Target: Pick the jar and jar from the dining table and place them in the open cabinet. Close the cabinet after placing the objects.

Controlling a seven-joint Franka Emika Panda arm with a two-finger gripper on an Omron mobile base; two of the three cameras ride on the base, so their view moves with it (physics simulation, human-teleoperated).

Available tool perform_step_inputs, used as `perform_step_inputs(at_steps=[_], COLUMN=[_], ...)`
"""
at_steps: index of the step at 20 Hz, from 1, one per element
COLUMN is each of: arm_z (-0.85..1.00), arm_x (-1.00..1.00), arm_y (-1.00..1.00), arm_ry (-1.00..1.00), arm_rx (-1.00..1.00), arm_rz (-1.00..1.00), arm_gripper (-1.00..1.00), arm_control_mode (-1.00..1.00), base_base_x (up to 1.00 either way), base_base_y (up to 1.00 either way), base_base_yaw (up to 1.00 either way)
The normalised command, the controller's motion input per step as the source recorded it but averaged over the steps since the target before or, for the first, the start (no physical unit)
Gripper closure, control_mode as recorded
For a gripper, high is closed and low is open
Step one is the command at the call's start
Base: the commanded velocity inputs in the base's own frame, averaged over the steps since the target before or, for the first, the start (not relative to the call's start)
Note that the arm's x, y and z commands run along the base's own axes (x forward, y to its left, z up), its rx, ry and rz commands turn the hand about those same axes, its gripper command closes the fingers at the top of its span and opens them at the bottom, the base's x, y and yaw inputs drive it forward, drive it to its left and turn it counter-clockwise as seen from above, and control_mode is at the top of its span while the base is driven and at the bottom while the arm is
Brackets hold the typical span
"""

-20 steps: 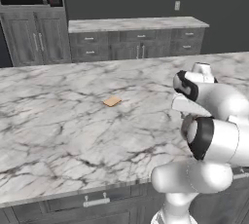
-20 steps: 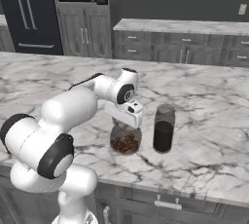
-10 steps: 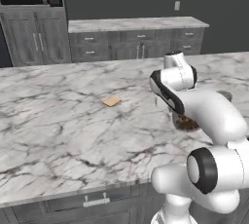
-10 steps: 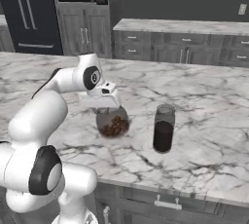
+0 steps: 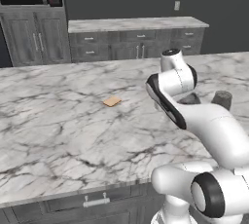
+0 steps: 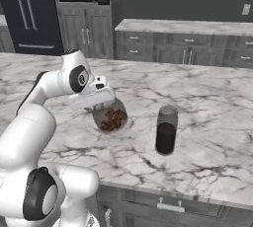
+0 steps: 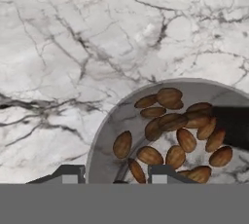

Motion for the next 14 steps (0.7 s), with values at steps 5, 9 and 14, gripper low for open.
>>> perform_step_inputs(at_steps=[5,9,14], arm_z=[0.30,0.10,0.14], arm_x=[-0.02,-0.01,0.00], arm_y=[0.23,0.30,0.20], arm_ry=[0.00,0.00,0.00], arm_rx=[-0.01,0.00,0.00], arm_rz=[0.46,0.48,0.49], arm_gripper=[1.00,1.00,1.00], arm_control_mode=[-1.00,-1.00,-1.00], base_base_x=[0.00,0.00,0.00], base_base_y=[0.00,0.00,0.00], base_base_yaw=[0.00,0.00,0.00])
